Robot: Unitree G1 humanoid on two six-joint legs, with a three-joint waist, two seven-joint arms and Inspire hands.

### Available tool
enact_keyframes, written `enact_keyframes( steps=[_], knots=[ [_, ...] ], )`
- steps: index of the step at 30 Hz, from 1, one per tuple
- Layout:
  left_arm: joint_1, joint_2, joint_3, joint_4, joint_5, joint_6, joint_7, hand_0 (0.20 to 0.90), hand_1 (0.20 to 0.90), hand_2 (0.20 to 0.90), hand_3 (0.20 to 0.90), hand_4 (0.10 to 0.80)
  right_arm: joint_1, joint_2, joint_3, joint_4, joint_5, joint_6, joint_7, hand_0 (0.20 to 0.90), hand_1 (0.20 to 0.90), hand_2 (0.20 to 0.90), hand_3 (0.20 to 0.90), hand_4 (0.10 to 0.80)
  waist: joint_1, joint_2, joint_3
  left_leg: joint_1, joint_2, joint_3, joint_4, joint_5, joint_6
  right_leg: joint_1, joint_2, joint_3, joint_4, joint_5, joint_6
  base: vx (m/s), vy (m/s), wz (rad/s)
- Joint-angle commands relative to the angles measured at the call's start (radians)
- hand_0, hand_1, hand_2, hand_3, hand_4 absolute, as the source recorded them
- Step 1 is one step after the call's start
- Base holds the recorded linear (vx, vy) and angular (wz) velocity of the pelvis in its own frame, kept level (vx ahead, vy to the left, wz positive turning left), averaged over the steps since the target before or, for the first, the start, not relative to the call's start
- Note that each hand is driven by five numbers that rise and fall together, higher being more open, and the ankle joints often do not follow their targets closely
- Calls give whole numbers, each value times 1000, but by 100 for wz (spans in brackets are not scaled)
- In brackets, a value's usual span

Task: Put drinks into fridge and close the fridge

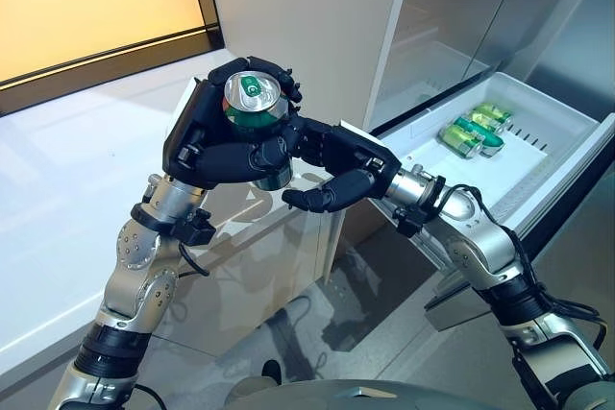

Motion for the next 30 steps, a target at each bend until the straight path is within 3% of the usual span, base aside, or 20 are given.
enact_keyframes(
  steps=[1,23,25,26,27,30],
  knots=[
    [-245,20,-27,-12,-13,-97,-2,300,300,300,200,100,-141,30,-14,-58,68,-56,-15,900,900,900,900,800,4,-3,-91,40,-40,-121,1,-139,11,-22,12,-23,10,6,26,0,0,0],
    [-286,7,-99,0,-47,-37,-14,300,300,300,200,100,-251,64,48,-7,74,-46,-78,900,900,900,900,800,16,-4,-88,42,-43,-127,1,-136,15,-19,11,-27,13,8,23,1,0,1],
    [-285,3,-100,1,-49,-33,-17,300,300,300,200,100,-253,73,51,-4,71,-45,-82,594,594,594,543,443,17,-4,-88,42,-43,-128,1,-137,16,-19,11,-26,12,8,23,3,0,2],
    [-285,2,-100,1,-49,-32,-18,300,300,300,200,100,-256,75,53,0,71,-47,-83,368,368,368,280,180,18,-3,-88,42,-43,-127,1,-137,16,-19,11,-28,12,8,22,0,0,0],
    [-285,0,-101,2,-50,-30,-18,300,300,300,200,100,-256,77,54,1,74,-46,-81,300,300,300,200,100,18,-3,-88,42,-43,-127,1,-137,16,-18,11,-27,12,8,22,0,0,0],
    [-287,-1,-105,2,-52,-25,-18,300,300,300,200,100,-258,82,56,4,75,-45,-84,300,300,300,200,100,18,-2,-87,43,-44,-128,1,-137,17,-19,11,-27,13,8,22,0,0,0]
  ],
)
